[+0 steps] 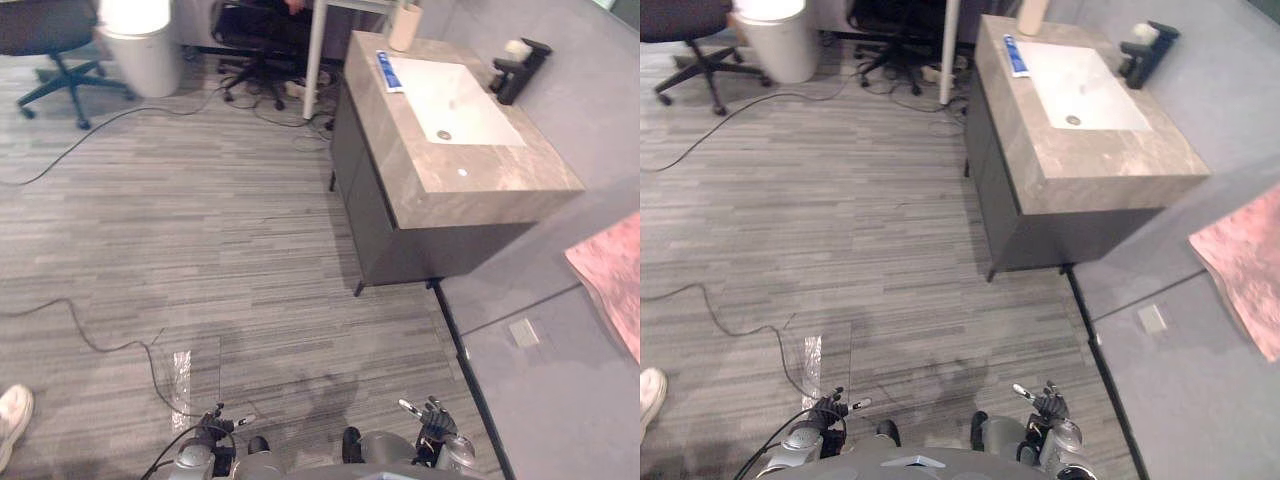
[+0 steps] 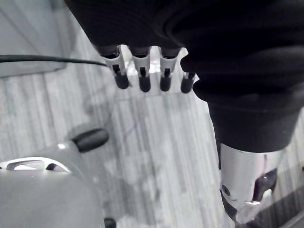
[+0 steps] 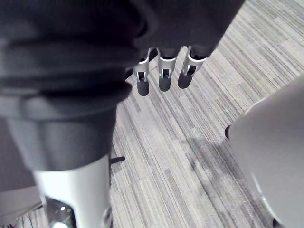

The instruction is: Organize washtable

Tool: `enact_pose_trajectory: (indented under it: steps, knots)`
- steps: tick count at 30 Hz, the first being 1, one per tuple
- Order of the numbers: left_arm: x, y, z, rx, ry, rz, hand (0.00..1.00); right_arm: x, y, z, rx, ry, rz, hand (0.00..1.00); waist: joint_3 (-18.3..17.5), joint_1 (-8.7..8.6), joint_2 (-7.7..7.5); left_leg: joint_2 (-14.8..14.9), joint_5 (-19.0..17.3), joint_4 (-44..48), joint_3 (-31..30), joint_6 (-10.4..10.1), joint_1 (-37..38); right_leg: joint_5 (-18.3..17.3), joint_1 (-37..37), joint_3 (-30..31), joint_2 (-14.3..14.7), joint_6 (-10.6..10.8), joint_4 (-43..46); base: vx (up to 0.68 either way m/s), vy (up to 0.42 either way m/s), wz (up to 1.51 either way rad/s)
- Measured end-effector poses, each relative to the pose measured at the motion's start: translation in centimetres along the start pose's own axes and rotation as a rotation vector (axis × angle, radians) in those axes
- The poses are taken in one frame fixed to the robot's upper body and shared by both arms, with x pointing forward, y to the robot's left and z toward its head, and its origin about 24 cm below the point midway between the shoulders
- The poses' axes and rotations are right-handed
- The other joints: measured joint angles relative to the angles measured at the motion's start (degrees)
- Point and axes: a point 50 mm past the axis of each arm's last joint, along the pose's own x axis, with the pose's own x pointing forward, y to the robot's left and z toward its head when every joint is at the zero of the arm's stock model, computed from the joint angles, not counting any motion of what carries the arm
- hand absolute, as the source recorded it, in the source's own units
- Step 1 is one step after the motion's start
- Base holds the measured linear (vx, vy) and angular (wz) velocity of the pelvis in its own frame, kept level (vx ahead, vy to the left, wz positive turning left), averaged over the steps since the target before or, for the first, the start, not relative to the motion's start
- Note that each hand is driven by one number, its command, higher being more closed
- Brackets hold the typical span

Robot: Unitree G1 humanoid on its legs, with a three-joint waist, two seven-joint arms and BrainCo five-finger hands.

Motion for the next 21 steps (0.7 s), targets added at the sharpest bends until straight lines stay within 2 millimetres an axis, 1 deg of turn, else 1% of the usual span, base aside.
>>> enact_pose_trajectory:
  steps: [1,2,3,6,7,8,9,10,11,12,14,15,18,20,21]
  knots:
    - [0.0,0.0,-0.1,-0.005,0.003,0.003,0.00,0.1,0.2,0.2,-0.002,-0.005,0.006,0.00,-0.1,0.12,-0.14,-0.1,1.0,-0.9,-0.4,-0.3,-0.1,0.0,0.3,0.1,0.1,0.0,-1.7,0.08,-0.115,0.31]
    - [0.0,0.0,-0.2,-0.008,0.014,0.001,0.00,0.1,0.5,0.4,-0.003,-0.009,0.012,0.00,-0.1,0.27,-0.42,-0.2,2.7,-2.6,-0.8,-0.6,-0.5,0.0,0.7,0.1,0.3,0.0,-4.2,0.03,-0.110,0.16]
    - [0.0,-0.3,-0.2,-0.013,0.017,-0.003,0.00,0.1,0.4,0.4,-0.006,-0.008,0.012,0.00,-0.3,0.34,-0.51,-0.3,3.6,-2.6,-1.3,-0.3,-1.2,0.0,1.1,0.1,0.3,0.0,-5.9,0.00,-0.105,0.12]
    - [-0.1,-1.0,-0.1,-0.043,0.016,-0.014,0.00,0.0,0.0,-0.1,-0.013,0.006,0.001,0.00,-0.1,0.13,0.02,-0.9,4.4,-2.6,-1.6,-0.3,-1.2,-0.5,2.8,0.1,0.0,-0.8,-9.0,-0.02,-0.097,0.05]
    - [0.0,-1.5,0.3,-0.052,0.004,-0.023,0.00,-0.1,-0.3,-0.4,-0.030,0.014,-0.003,0.00,-0.2,-0.22,0.16,-1.4,4.7,-2.6,-1.7,-0.3,-1.2,-1.1,3.5,0.0,-0.2,-1.5,-10.3,-0.04,-0.098,0.04]
    - [0.1,-1.7,0.6,-0.054,-0.004,-0.026,0.00,-0.1,-0.4,-0.5,-0.031,0.016,-0.004,0.00,-0.2,-0.24,0.14,-1.6,4.9,-2.7,-1.6,-0.3,-1.2,-1.3,3.7,0.0,-0.3,-1.6,-10.7,-0.06,-0.101,0.01]
    - [0.2,-1.9,1.1,-0.056,-0.016,-0.030,0.00,-0.2,-0.5,-0.6,-0.033,0.019,-0.008,0.00,-0.3,-0.25,0.04,-2.1,5.1,-2.9,-1.6,-0.3,-1.2,-2.2,3.8,0.1,-0.8,-1.5,-10.9,-0.06,-0.059,0.03]
    - [0.3,-2.1,1.6,-0.058,-0.028,-0.036,0.00,-0.3,-0.7,-1.0,-0.043,0.028,-0.014,0.00,-0.5,-0.39,-0.34,-3.0,5.3,-3.2,-1.6,-0.2,-1.1,-4.4,4.1,0.1,-1.7,-1.5,-10.9,-0.07,-0.076,0.06]
    - [0.3,-2.5,1.8,-0.061,-0.032,-0.045,0.00,-0.5,-1.3,-1.5,-0.049,0.045,-0.028,0.00,-0.9,-0.50,-0.13,-3.5,5.6,-3.3,-1.7,-0.2,-0.9,-6.0,4.4,0.1,-2.2,-1.1,-10.7,-0.07,-0.065,0.08]
    - [0.2,-2.8,1.7,-0.062,-0.032,-0.052,0.00,-0.6,-1.8,-1.8,-0.037,0.052,-0.043,0.00,-1.2,-0.55,0.26,-3.5,6.0,-3.3,-1.7,-0.2,-0.8,-6.1,4.4,0.0,-2.2,-1.1,-10.6,-0.06,-0.045,0.03]
    - [0.0,-3.8,1.2,-0.040,-0.018,-0.088,0.00,-0.9,-2.9,-2.4,0.001,0.071,-0.081,0.00,-1.8,-0.56,1.17,-3.5,6.1,-3.3,-1.8,-0.2,0.3,-6.8,5.4,-0.1,-2.2,-0.2,-10.7,-0.07,-0.014,0.04]
    - [0.0,-4.1,0.9,-0.034,-0.005,-0.102,0.00,-0.9,-3.2,-2.7,0.006,0.078,-0.094,0.00,-2.2,-0.58,1.24,-3.5,6.0,-3.3,-2.0,-0.2,0.5,-7.0,5.7,-0.2,-2.5,0.0,-10.7,-0.06,-0.005,0.08]
    - [-0.1,-4.4,0.5,-0.022,0.010,-0.117,0.00,-1.1,-3.6,-3.3,0.003,0.116,-0.107,0.00,-2.6,-0.54,0.83,-3.9,5.8,-3.3,-2.7,-0.5,0.2,-7.2,6.2,-0.8,-3.0,0.5,-10.9,-0.03,0.022,0.14]
    - [-0.2,-4.4,0.1,-0.003,0.025,-0.125,0.00,-1.1,-3.8,-3.4,0.021,0.124,-0.118,0.00,-2.7,-0.56,0.59,-4.3,5.7,-3.3,-3.1,-0.4,0.2,-7.0,6.8,-1.0,-3.1,0.8,-11.8,0.00,0.051,0.19]
    - [-0.2,-4.1,-0.1,-0.009,0.032,-0.120,0.00,-1.2,-3.8,-3.5,0.025,0.130,-0.120,0.00,-2.9,-0.53,0.27,-4.7,5.4,-3.3,-3.1,0.0,0.5,-6.8,7.6,-1.0,-3.4,1.1,-12.5,0.03,0.062,0.09]
